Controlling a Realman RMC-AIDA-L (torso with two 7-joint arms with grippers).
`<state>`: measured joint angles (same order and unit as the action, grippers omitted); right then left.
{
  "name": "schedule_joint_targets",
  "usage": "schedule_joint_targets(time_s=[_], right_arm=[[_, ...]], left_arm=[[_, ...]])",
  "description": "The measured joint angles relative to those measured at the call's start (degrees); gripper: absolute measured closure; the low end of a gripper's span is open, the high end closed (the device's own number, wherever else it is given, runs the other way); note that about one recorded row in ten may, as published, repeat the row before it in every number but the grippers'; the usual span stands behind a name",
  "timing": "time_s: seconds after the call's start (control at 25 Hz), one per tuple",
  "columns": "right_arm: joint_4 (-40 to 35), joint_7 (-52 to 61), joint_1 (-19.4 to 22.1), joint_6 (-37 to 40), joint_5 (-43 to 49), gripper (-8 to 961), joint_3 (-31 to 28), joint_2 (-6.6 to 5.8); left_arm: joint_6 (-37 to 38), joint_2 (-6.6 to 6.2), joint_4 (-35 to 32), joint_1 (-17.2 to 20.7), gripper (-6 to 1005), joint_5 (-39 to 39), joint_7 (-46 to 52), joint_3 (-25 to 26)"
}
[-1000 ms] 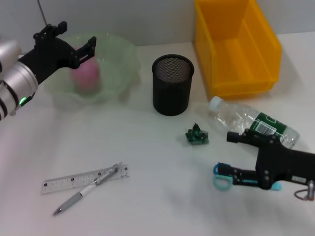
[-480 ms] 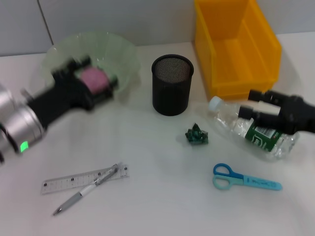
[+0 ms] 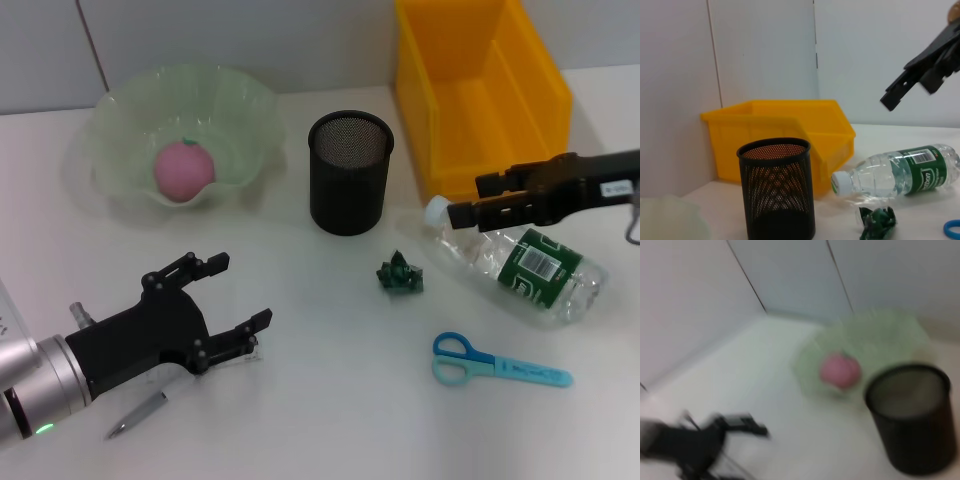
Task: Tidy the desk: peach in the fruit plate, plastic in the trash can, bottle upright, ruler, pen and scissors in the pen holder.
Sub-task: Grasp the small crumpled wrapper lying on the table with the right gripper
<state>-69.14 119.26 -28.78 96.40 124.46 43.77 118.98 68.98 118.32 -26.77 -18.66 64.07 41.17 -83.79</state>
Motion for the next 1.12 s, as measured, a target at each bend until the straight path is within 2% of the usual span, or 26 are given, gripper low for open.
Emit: schedule_joint_targets(time_s=[0.2,0.4,0.52,0.8,1.12], right_arm=[[-5.1,9.8,-5.4,-1.5,11.4,156,9.0,-0.23],[-5.2,14.9,-10.0,-4.6,21.4,169,19.3,0.0],[-4.0,17.1,-11.0,-8.3,23.2,176,26.9,0.07],[-0.9,19.3,-12.2,-12.4,23.6,194,33.7,0.28],[10.6,19.5,-16.2,-18.3,23.6,214,35.8,0.33]], left_arm=[[0.1,-0.03,0.0,0.1,158,0.2,0.2,0.0],[0.2,-0.06,0.4,-0.5,158,0.3,0.3,0.0],[0.2,-0.06,0.6,-0.5,159,0.4,0.3,0.3],[0.0,-0.02,0.8,-0.5,159,0.4,0.3,0.4],[-0.2,-0.02,0.9,-0.4,158,0.4,0.2,0.1]])
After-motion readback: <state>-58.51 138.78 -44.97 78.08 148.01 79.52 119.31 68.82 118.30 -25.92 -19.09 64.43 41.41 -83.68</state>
